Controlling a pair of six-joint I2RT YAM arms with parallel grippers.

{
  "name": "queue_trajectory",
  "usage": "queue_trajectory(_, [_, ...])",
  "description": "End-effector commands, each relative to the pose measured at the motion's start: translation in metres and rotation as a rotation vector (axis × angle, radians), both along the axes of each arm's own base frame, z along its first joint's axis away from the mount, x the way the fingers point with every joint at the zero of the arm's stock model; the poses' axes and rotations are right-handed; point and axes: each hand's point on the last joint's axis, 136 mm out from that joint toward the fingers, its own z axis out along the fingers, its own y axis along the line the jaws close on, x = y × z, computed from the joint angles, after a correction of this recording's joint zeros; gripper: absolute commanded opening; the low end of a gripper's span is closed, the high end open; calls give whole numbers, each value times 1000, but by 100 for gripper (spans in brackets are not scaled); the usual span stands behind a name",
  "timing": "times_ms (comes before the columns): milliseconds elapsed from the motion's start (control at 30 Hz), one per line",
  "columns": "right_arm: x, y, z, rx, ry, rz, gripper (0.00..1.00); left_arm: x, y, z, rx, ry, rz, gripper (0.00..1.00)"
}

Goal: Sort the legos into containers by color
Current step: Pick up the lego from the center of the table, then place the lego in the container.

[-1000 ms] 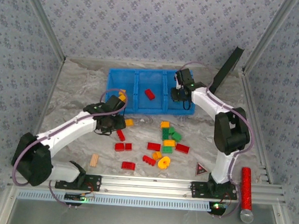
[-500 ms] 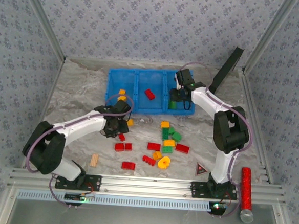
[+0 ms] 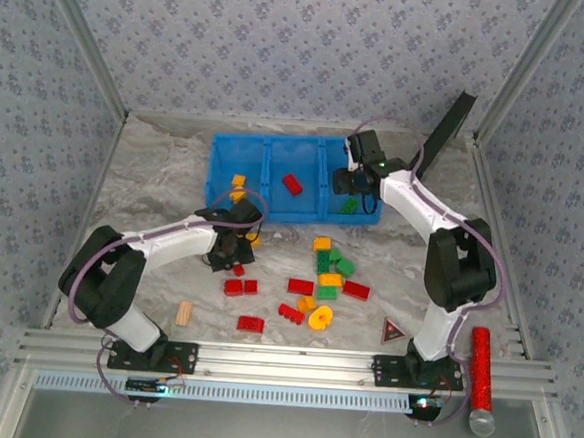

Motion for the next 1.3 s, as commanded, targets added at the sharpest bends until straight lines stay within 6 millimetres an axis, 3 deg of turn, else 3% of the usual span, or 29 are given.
queue_trajectory(0, [-18,-4,25,-6,-26,0,60,-5,-6,-9,-19,26,-5,49])
queue_trajectory(133, [-41,-9,30,-18,-34,8,63,-10,-7,-17,-18,52,-8,32])
queue_trajectory(267, [-69,-17,25,5,-16,-26,65,-13,-6,-21,-19,64,-9,24])
queue_trajectory(467, [-127,-25,-10,87,83,-110,66,-15,-7,-18,-28,66,-10,16])
queue_trajectory(567, [-151,-27,-21,117,115,-137,66,-9,-12,1,-39,30,-31,13])
queue_trajectory(833, [-207,-39,-51,137,213,-195,67,25,-30,74,-49,-124,-118,11])
queue_trajectory(1067, [-240,-40,-59,268,233,-265,67,62,-52,122,-57,-254,-184,10])
queue_trajectory(1267, [-258,-48,-62,331,234,-318,67,99,-79,144,-56,-323,-243,9])
